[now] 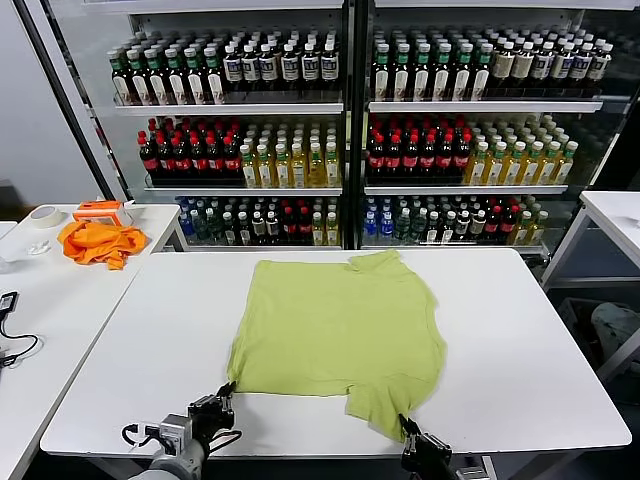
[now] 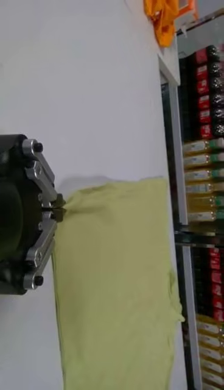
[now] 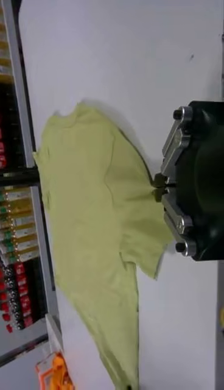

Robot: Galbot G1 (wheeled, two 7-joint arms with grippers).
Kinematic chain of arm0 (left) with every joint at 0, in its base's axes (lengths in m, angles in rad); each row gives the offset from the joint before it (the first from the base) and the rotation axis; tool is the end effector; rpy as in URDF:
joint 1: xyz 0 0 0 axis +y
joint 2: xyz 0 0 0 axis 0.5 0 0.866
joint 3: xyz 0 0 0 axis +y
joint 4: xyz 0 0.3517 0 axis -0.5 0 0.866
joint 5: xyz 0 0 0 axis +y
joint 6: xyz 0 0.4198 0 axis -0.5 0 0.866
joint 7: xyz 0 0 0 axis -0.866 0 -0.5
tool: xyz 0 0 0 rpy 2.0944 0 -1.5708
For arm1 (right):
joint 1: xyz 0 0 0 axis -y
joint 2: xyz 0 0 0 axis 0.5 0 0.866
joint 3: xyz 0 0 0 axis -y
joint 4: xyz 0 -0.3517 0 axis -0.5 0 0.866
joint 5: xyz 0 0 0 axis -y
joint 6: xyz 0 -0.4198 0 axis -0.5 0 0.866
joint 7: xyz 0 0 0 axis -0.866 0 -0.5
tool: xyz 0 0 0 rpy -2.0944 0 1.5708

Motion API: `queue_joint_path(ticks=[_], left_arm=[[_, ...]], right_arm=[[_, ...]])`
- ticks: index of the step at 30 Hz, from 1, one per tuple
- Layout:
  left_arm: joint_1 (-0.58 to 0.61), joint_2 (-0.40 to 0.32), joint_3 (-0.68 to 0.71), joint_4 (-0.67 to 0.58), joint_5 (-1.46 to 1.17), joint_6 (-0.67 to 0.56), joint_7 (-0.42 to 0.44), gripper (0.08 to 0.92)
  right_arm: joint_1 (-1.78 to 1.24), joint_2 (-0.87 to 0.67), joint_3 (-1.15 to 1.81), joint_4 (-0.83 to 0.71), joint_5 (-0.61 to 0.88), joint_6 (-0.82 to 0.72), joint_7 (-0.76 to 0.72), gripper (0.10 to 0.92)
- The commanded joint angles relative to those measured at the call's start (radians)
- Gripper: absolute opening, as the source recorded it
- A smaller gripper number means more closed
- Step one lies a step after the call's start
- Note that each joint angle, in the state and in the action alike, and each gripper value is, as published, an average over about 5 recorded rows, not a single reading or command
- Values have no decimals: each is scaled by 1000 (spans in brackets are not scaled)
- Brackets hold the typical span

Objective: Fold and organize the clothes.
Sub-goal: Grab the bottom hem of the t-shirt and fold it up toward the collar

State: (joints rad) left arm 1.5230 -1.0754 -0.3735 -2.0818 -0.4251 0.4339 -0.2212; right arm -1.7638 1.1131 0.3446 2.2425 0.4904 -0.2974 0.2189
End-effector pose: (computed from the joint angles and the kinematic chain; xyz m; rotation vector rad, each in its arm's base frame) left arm 0.2509 0.0214 -0.3035 -0.1938 -2.6327 -0.1058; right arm 0.1735 0.0125 -0.2931 0.2902 -2.6285 -0.1761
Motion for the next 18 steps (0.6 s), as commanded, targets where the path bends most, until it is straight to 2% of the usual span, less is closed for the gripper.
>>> queue_joint_path(ticks=[1, 14, 18], left_arm=[[53, 10, -17, -70, 1, -26, -4, 81], [268, 48, -88, -228, -2, -32, -20, 81], [281, 57, -88, -231, 0, -36, -19, 81]], right_arm=[[-29, -8, 33, 54, 38, 8, -24, 104], [-249, -62, 134, 160, -9, 21, -42, 104], [-223, -59, 132, 131, -42, 37, -39, 148]])
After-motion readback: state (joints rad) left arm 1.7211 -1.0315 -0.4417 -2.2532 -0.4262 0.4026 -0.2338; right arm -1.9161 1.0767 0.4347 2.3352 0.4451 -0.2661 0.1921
